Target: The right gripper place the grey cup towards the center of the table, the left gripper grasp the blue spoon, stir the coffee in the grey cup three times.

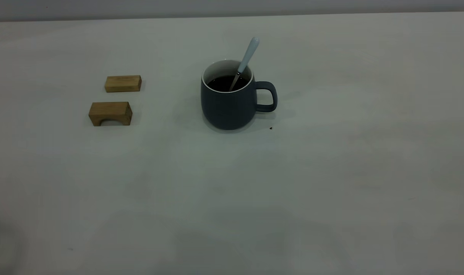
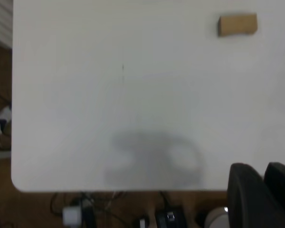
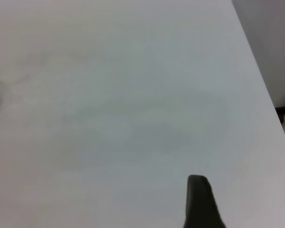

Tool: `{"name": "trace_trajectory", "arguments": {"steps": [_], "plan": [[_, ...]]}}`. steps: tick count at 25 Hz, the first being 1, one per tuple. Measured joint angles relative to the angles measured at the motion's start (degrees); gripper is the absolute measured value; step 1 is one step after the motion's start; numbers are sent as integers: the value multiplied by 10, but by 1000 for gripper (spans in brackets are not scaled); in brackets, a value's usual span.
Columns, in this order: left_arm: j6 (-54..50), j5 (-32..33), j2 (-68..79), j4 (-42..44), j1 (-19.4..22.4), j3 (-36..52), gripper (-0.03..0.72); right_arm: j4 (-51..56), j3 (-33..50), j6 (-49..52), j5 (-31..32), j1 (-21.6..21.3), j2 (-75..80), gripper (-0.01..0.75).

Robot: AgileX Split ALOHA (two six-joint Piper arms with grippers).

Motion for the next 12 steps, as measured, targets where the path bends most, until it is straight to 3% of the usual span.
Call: {"name": "trace_trajectory", "arguments": {"steps": [10,12], "plan": [[-42,20,-161,4,1,73,139,0,0,0,0,0,0,511],[-42,20,-189,3,20,88,142,0,0,0,0,0,0,511]]}}
